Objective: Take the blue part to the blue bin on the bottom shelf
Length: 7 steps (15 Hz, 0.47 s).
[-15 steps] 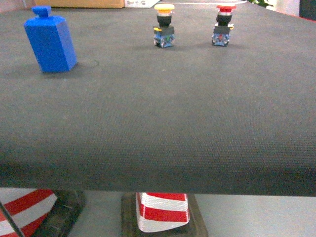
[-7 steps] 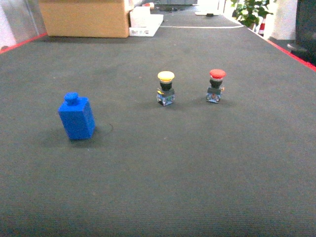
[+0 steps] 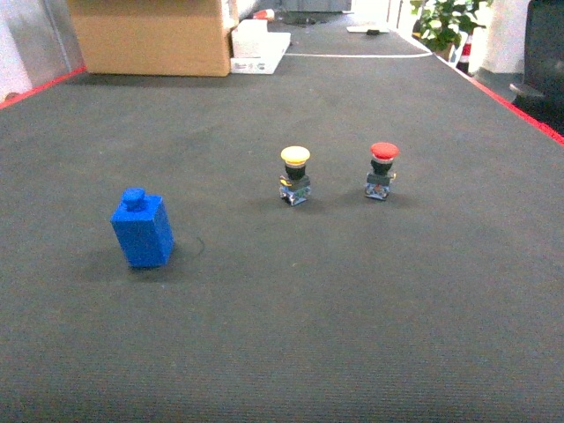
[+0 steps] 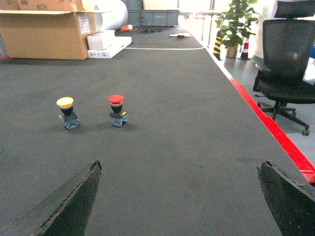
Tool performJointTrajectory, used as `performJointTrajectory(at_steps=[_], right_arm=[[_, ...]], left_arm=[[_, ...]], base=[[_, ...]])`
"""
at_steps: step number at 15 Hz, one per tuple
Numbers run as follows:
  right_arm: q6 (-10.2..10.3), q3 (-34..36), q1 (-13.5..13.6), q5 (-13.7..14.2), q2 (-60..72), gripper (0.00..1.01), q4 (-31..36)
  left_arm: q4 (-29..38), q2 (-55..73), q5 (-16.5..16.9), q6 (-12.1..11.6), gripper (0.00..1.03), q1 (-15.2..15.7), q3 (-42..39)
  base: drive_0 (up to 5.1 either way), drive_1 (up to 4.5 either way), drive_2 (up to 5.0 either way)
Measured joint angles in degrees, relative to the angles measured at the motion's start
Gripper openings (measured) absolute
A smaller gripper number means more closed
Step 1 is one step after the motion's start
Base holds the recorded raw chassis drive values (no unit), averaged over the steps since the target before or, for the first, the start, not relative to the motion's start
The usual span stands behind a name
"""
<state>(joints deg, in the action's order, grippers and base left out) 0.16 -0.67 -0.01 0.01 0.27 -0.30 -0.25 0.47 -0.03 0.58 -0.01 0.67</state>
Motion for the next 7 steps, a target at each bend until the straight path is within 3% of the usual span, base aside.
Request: performJointTrajectory(at_steps=[4,5,6,7], right_arm=[[0.00,0.00,0.00,0.00,0.00,0.98,0.00],[0.00,0.00,0.00,0.00,0.00,0.98,0.00],[-0.04,0.00,0.00,0.02,0.00,0.98,0.00],[-0.02,0.00,0.00,-0.04,0.00,0.98,0.02]], left_arm=[[0.00,0.00,0.00,0.00,0.98,0.00,0.00],[-2.45,0.52,-1.36,0.52,0.98,-0.61,0.52],[-8.72,5.81,-7.93,3.30,0.98,-4.55,3.45],[-5.27,12.98,-11.63,5.07,0.98,-8.31,4.24]], base=[[0.0,0.00,0.0],[0.0,0.00,0.0],[0.0,0.00,0.0],[0.0,0.00,0.0]])
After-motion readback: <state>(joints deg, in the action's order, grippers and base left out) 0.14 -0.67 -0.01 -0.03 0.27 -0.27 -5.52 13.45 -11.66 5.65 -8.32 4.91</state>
